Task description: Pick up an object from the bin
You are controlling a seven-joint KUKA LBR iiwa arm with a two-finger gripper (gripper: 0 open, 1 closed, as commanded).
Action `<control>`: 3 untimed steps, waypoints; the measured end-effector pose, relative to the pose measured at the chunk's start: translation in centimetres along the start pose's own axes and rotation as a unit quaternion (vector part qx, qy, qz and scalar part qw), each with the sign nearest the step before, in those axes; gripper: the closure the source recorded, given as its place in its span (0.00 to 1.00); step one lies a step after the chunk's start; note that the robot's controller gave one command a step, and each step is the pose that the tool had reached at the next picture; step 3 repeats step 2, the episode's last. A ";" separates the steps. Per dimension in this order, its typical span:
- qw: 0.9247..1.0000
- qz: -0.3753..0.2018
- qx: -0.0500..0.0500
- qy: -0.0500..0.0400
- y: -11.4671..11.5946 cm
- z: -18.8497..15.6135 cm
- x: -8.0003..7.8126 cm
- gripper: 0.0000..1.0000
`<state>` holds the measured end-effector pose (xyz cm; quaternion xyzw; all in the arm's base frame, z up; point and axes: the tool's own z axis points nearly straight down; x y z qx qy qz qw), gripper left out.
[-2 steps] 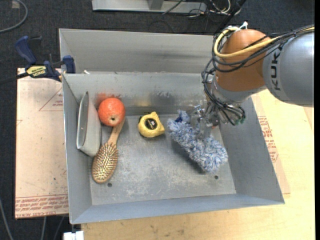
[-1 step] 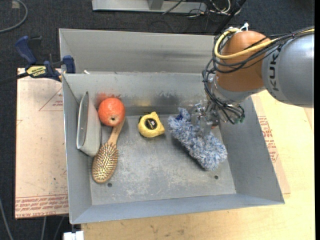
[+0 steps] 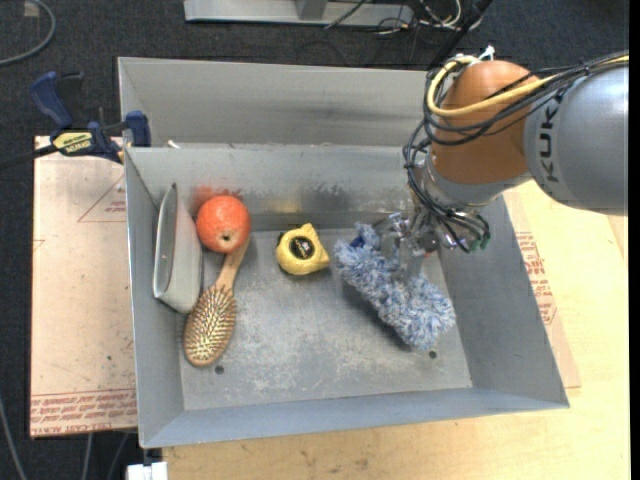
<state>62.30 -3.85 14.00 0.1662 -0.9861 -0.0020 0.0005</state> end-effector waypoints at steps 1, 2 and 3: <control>1.000 -0.005 0.004 -0.010 0.4 -6.7 -0.5 1.00; 0.999 -0.039 0.002 -0.006 0.6 -12.9 -2.1 1.00; 0.999 -0.039 0.002 -0.006 0.6 -12.9 -2.1 1.00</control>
Offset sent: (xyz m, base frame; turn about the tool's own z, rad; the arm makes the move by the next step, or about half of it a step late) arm 0.0282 0.0149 0.1615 -0.1237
